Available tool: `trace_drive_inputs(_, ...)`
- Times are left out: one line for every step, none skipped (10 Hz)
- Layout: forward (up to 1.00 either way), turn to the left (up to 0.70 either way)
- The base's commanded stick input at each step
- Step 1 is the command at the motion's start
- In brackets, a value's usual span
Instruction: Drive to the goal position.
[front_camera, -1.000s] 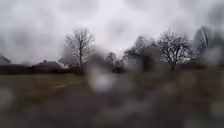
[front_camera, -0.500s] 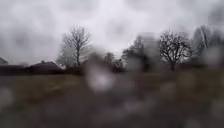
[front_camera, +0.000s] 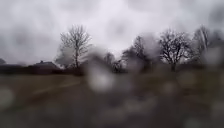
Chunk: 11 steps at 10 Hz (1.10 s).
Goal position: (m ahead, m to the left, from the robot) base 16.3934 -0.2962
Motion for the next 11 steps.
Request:
trace_drive_inputs(1.00,0.00)
trace_drive_inputs(1.00,0.00)
trace_drive_inputs(1.00,0.00)
trace_drive_inputs(1.00,0.03)
trace_drive_inputs(1.00,0.22)
trace_drive_inputs(1.00,0.40)
trace_drive_inputs(1.00,0.40)
trace_drive_inputs(1.00,0.34)
trace_drive_inputs(1.00,0.28)
trace_drive_inputs(1.00,0.22)
trace_drive_inputs(1.00,0.15)
